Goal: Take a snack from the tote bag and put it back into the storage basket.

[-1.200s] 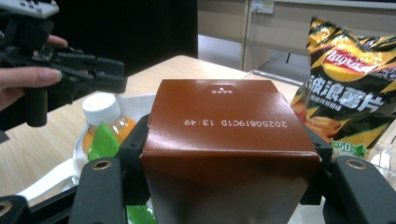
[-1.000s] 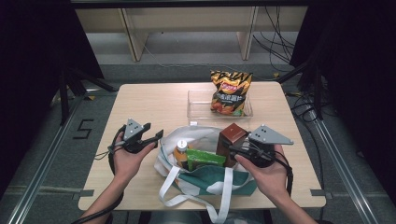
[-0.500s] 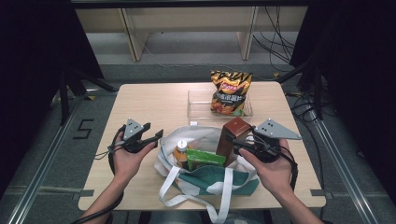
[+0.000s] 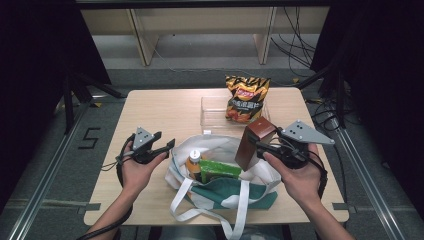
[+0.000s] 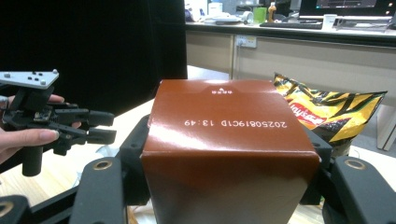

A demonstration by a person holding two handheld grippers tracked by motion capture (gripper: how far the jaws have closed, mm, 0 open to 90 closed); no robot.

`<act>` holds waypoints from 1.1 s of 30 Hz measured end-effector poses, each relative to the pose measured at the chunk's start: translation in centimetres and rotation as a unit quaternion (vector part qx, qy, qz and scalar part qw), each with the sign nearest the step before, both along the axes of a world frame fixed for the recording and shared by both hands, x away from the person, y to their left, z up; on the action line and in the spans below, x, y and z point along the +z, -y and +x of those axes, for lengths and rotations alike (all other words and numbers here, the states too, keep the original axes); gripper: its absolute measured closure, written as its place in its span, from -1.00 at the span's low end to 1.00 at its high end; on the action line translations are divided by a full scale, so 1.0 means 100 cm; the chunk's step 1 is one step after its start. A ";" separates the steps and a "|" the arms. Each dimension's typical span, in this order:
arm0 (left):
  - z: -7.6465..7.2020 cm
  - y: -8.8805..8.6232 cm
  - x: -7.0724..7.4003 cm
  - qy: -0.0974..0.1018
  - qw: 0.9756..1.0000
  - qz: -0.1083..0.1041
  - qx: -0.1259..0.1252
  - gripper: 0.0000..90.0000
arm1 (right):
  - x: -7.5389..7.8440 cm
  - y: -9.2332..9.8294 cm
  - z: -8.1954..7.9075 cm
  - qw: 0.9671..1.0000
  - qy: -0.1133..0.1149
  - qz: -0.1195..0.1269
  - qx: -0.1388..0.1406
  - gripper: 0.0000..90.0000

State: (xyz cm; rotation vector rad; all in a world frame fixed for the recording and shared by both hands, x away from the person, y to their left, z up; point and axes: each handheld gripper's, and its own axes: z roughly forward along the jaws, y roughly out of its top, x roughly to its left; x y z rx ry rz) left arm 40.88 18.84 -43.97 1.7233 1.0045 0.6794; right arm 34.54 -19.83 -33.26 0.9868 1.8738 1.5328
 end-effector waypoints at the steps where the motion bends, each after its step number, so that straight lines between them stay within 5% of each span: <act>1: 0.000 0.000 0.000 0.000 1.000 0.000 0.000 -0.11 | 0.001 0.001 0.001 1.000 0.003 -0.003 0.000 -0.13; 33: 0.000 -0.001 0.000 0.001 1.000 0.000 0.000 -0.11 | 0.029 0.014 0.006 0.999 0.030 0.019 -0.019 -0.13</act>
